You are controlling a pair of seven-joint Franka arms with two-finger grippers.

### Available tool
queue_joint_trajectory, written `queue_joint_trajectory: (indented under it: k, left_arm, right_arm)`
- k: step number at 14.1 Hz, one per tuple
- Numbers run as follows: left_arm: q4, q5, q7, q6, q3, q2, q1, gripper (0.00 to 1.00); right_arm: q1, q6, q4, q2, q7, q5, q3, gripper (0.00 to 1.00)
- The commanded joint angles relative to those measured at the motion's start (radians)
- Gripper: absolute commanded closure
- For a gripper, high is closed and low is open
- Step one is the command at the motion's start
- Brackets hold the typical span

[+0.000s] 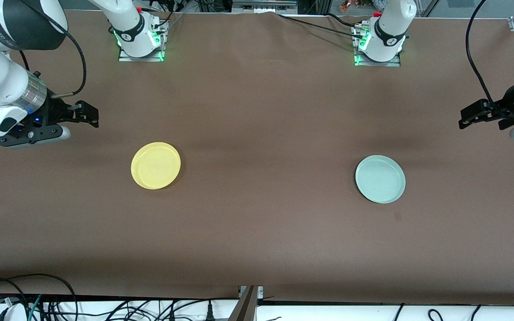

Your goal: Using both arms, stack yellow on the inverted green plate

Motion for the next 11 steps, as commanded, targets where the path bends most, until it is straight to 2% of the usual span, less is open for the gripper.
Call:
queue_joint_trajectory:
  k: [1,8,11]
  left_arm:
    - [0.042,-0.006,0.024,-0.033,0.008,0.013,-0.007,0.0]
    - [0.048,-0.027,0.023,-0.071,0.011,0.04,0.005,0.0]
    - [0.049,-0.021,0.154,-0.07,0.013,0.089,0.007,0.0]
  right_arm:
    - [-0.007,-0.02,0.019,0.003,-0.005,0.002,0.006,0.0]
    - [-0.006,-0.027,0.059,0.012,0.002,-0.011,-0.003,0.0]
    - [-0.027,-0.027,0.058,0.026,-0.001,0.002,-0.012,0.0]
